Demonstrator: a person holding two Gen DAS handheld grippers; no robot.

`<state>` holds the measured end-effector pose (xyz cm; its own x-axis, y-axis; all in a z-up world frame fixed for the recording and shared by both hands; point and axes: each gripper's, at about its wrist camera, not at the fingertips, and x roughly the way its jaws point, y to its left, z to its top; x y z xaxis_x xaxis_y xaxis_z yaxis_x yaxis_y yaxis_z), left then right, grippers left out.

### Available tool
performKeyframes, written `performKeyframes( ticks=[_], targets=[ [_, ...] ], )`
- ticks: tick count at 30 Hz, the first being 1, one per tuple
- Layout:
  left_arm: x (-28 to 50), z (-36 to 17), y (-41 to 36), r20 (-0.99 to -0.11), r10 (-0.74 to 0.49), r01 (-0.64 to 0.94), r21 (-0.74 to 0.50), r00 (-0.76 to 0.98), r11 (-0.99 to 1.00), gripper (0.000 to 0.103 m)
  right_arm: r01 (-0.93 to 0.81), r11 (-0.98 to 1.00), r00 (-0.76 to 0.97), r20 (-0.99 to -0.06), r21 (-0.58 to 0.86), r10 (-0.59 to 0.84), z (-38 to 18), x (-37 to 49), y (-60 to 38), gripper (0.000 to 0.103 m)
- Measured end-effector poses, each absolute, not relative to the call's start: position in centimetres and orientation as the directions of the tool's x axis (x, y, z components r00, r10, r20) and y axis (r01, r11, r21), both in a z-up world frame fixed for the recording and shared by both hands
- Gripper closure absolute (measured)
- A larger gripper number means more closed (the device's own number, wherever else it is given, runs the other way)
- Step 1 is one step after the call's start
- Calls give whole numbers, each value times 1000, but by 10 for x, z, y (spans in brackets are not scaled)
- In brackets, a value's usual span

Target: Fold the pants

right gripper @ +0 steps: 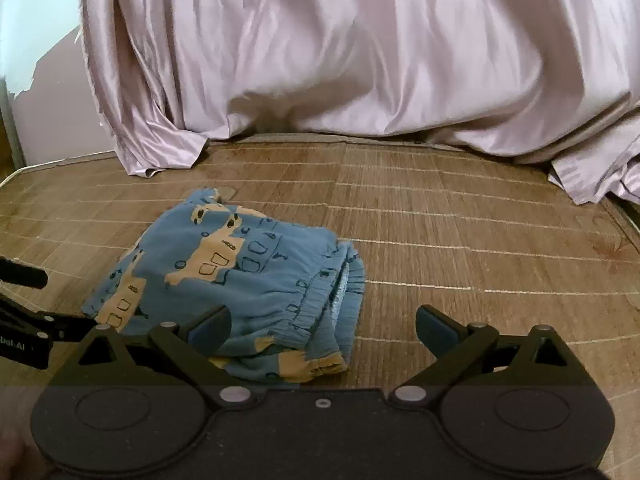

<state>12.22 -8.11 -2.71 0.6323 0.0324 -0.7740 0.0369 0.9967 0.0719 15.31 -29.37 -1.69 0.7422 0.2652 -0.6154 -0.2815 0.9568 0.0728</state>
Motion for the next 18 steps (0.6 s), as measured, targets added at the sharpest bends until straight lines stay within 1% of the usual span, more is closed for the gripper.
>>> performKeyframes(
  ticks=[4, 7, 8, 10, 11, 12, 13, 14, 16, 17, 18],
  targets=[
    [127, -31, -70, -775, -33, 22, -25, 631, 999, 0, -325, 937, 745, -576, 125, 335, -19, 171, -300, 3],
    [137, -39, -62, -775, -59, -2, -77, 629, 997, 1, -366, 907, 720, -554, 210, 419, -26, 203, -305, 3],
    [140, -42, -60, -776, -60, -10, -85, 628, 996, 2, -375, 900, 709, -556, 223, 434, -30, 214, -304, 3],
    [147, -48, -58, -776, -96, 4, -119, 623, 993, 11, -388, 895, 687, -578, 222, 441, -40, 237, -300, 6],
    [149, -49, -57, -773, -123, 18, -144, 622, 989, 13, -401, 890, 673, -590, 216, 446, -46, 246, -297, 16],
    [151, -50, -57, -768, -149, 31, -166, 623, 986, 20, -414, 886, 656, -607, 208, 449, -51, 252, -294, 30],
    [152, -51, -57, -766, -168, 43, -180, 621, 983, 25, -443, 870, 632, -613, 215, 473, -57, 256, -291, 36],
    [152, -51, -58, -761, -180, 55, -187, 623, 981, 28, -468, 857, 630, -600, 215, 494, -58, 255, -289, 40],
    [151, -51, -57, -752, -214, 81, -210, 624, 974, 44, -493, 842, 610, -603, 219, 514, -58, 257, -285, 52],
    [151, -52, -57, -747, -230, 89, -224, 624, 971, 46, -495, 840, 606, -604, 223, 518, -57, 258, -283, 63],
    [151, -53, -57, -744, -233, 91, -227, 626, 970, 46, -498, 841, 613, -600, 213, 515, -55, 259, -282, 70]
  ],
)
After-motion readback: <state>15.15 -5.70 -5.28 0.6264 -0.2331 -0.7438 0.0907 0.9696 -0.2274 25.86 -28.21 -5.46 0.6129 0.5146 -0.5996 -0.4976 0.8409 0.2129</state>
